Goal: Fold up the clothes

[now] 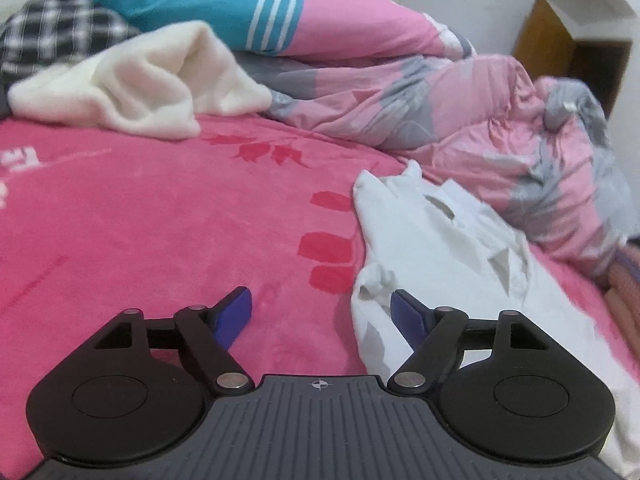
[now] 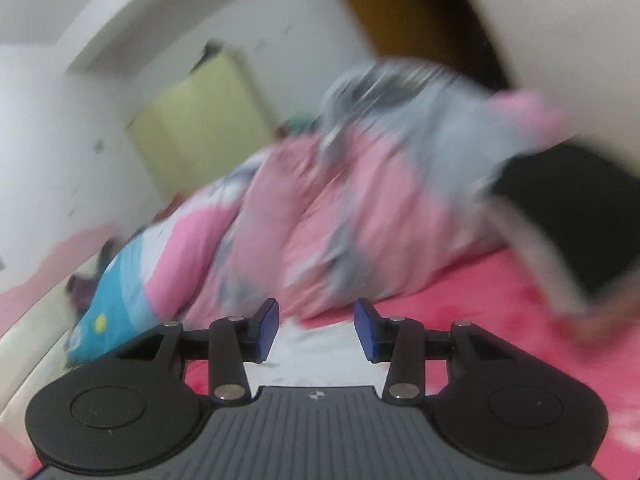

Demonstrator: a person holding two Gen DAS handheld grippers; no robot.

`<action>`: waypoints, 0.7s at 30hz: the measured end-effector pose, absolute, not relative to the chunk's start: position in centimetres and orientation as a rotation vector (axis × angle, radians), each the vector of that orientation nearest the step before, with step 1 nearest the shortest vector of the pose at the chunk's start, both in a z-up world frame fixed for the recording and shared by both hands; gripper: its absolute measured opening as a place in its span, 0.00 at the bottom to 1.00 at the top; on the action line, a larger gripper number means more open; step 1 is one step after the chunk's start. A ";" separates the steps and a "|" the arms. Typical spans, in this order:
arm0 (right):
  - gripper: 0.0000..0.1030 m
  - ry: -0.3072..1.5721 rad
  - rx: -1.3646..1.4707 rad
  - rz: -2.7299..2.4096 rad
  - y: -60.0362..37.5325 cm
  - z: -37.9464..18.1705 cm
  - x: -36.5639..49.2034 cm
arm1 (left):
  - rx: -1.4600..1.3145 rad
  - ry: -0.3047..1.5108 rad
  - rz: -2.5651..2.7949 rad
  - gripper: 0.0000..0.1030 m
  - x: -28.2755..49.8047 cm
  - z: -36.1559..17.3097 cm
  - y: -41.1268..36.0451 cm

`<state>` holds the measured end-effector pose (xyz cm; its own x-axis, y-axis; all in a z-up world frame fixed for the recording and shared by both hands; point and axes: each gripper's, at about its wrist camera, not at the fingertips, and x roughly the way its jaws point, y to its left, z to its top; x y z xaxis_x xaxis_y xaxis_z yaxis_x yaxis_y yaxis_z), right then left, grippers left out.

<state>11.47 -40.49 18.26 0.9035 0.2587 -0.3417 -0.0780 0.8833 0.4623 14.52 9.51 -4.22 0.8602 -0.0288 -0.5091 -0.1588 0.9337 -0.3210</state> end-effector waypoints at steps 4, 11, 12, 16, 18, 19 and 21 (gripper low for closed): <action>0.45 0.434 0.462 0.078 -44.0 17.3 2.8 | -0.286 0.522 0.079 0.76 12.5 -2.9 8.5; 0.45 0.671 0.485 0.208 -38.9 6.2 1.5 | -0.164 0.531 -0.052 0.85 9.3 -0.2 3.5; 0.45 0.693 0.487 0.227 -38.1 5.0 2.1 | -0.143 0.537 -0.081 0.86 8.8 0.0 2.5; 0.44 0.742 0.450 0.291 -35.7 2.0 3.4 | -0.039 0.558 -0.187 0.88 6.8 0.4 -1.4; 0.44 0.743 0.400 0.311 -34.9 1.6 3.2 | -0.003 0.569 -0.255 0.88 5.5 0.5 -3.1; 0.44 0.739 0.381 0.303 -35.0 1.6 2.9 | 0.022 0.561 -0.303 0.88 4.7 0.6 -4.0; 0.43 0.725 0.356 0.279 -35.8 1.4 1.8 | 0.071 0.542 -0.400 0.88 3.0 0.8 -5.8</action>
